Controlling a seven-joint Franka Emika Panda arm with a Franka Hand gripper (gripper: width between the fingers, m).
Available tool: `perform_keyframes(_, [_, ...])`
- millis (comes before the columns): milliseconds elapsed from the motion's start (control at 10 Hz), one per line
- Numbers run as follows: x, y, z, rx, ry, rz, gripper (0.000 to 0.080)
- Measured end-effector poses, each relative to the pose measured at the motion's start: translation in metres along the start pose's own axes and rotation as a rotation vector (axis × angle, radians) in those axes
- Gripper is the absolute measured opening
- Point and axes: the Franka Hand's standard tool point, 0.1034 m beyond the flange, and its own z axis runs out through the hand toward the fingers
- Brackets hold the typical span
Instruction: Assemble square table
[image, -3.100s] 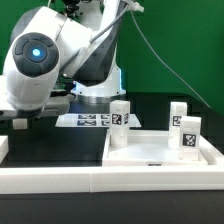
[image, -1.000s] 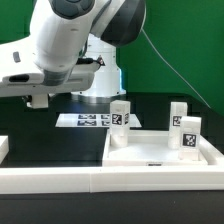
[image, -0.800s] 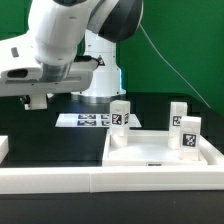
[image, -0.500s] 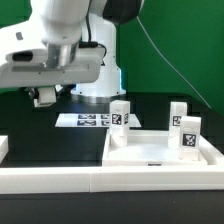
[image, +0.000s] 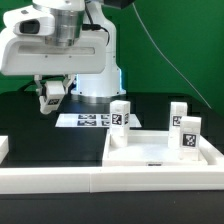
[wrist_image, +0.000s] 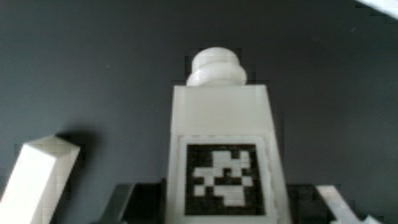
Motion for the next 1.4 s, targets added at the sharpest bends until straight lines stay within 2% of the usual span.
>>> perform_keyframes(100, [0.001, 0.001, -0.001, -0.003, 0.034, 0.006, 0.029])
perform_keyframes(300, [0.018, 0.0, -0.013, 0.01, 0.116, 0.042, 0.029])
perform_keyframes(400, [0.03, -0.001, -0.025, 0.011, 0.174, 0.057, 0.029])
perform_keyframes(500, [0.038, 0.001, -0.036, -0.004, 0.228, 0.055, 0.029])
perform_keyframes(600, [0.039, 0.008, -0.038, -0.046, 0.278, 0.03, 0.029])
perform_keyframes(700, [0.031, 0.015, -0.036, -0.075, 0.322, 0.036, 0.029])
perform_keyframes(800, [0.025, 0.018, -0.034, -0.084, 0.333, 0.043, 0.029])
perform_keyframes(900, [0.018, 0.03, -0.036, -0.14, 0.375, 0.019, 0.029])
perform_keyframes(1000, [0.017, 0.027, -0.033, -0.123, 0.37, 0.048, 0.029])
perform_keyframes(1200, [0.032, 0.01, -0.034, -0.066, 0.364, 0.107, 0.029])
perform_keyframes(1300, [0.046, -0.001, -0.036, -0.058, 0.372, 0.124, 0.029])
perform_keyframes(1400, [0.06, -0.003, -0.037, -0.061, 0.375, 0.116, 0.029])
